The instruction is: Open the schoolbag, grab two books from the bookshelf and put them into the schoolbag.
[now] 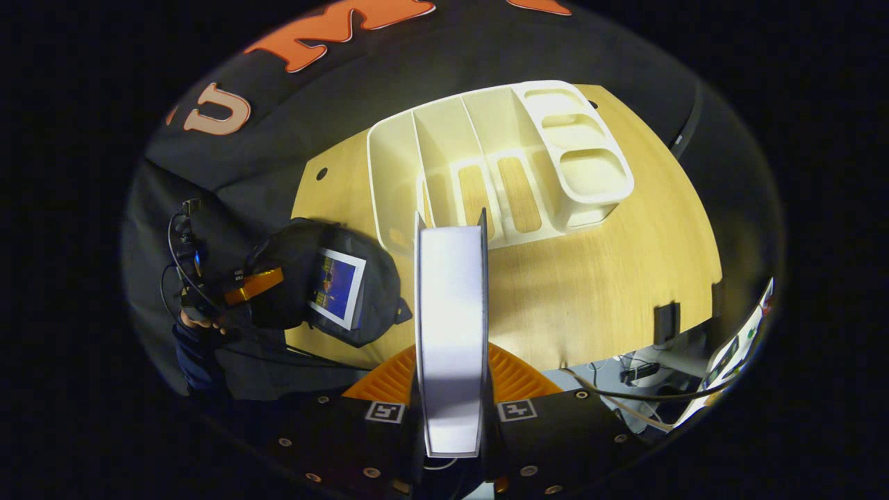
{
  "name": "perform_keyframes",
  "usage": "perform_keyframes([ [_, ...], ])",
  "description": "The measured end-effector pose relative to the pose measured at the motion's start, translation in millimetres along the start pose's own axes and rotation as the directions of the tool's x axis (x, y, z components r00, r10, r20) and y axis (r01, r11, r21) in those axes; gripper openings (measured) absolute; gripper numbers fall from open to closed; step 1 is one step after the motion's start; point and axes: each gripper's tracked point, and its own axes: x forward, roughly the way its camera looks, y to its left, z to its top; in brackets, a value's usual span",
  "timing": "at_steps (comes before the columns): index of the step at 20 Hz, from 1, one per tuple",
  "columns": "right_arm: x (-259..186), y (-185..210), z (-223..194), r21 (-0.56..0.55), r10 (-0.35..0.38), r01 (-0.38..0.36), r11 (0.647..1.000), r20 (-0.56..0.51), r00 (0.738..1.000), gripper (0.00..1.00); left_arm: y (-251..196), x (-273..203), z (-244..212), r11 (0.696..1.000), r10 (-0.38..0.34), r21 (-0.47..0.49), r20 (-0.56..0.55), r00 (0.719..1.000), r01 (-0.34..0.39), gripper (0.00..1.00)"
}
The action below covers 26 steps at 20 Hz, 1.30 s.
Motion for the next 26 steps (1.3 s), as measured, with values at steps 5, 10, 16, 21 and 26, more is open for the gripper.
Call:
perform_keyframes([
  [5,6,19,-15,0.102,0.163,-0.168,0.98,0.05,0.985,0.34,0,-2,0,1.0,0.019,0.0,0.004,1.0,-0.019,0.06],
  [10,24,43,-20,0.157,0.261,-0.272,0.95,0.085,0.962,0.34,-3,-1,0,1.0,0.021,-0.012,0.008,1.0,-0.021,0.06],
  [16,52,82,-16,0.181,0.377,-0.399,0.899,0.143,0.915,0.33,-3,-2,3,0.999,0.032,0.004,0.011,0.999,-0.032,0.06],
  [21,78,125,-15,0.201,0.486,-0.508,0.837,0.154,0.861,0.33,-1,-2,3,1.0,0.027,-0.001,0.021,0.999,-0.027,0.06],
  [26,114,156,-5,0.214,0.521,-0.55,0.807,0.181,0.834,0.33,-1,-3,2,1.0,0.017,0.001,0.03,0.999,-0.017,0.06],
])
